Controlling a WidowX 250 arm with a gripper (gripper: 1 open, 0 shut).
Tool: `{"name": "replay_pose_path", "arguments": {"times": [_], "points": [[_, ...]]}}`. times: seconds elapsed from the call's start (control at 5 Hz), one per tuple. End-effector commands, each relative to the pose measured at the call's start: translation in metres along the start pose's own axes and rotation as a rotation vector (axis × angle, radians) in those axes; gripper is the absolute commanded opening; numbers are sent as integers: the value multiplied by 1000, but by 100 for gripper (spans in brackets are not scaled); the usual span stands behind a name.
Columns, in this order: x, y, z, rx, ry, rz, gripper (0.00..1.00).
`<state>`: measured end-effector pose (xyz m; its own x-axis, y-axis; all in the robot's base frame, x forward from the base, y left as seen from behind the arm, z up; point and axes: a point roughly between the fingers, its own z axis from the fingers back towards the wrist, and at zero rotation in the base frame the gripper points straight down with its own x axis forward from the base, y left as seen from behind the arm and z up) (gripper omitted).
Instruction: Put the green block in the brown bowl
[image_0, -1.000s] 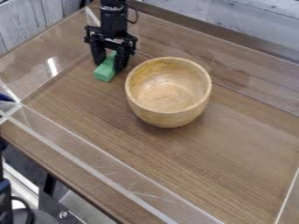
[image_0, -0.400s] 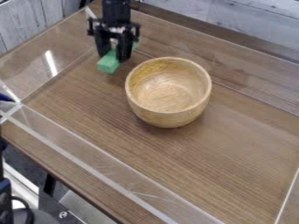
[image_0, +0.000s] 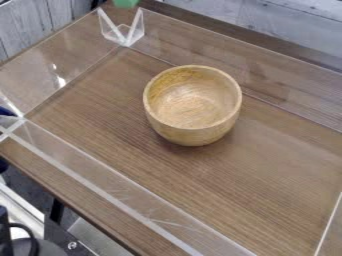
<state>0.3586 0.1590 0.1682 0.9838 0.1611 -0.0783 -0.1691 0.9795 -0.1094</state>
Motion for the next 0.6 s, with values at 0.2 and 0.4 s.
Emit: {"name": "replay_pose_path", "arguments": {"times": [0.2,0.4], "points": [[6,-30,13,13,-31,-101,0],[4,-38,0,-7,4,-146,0]]}}
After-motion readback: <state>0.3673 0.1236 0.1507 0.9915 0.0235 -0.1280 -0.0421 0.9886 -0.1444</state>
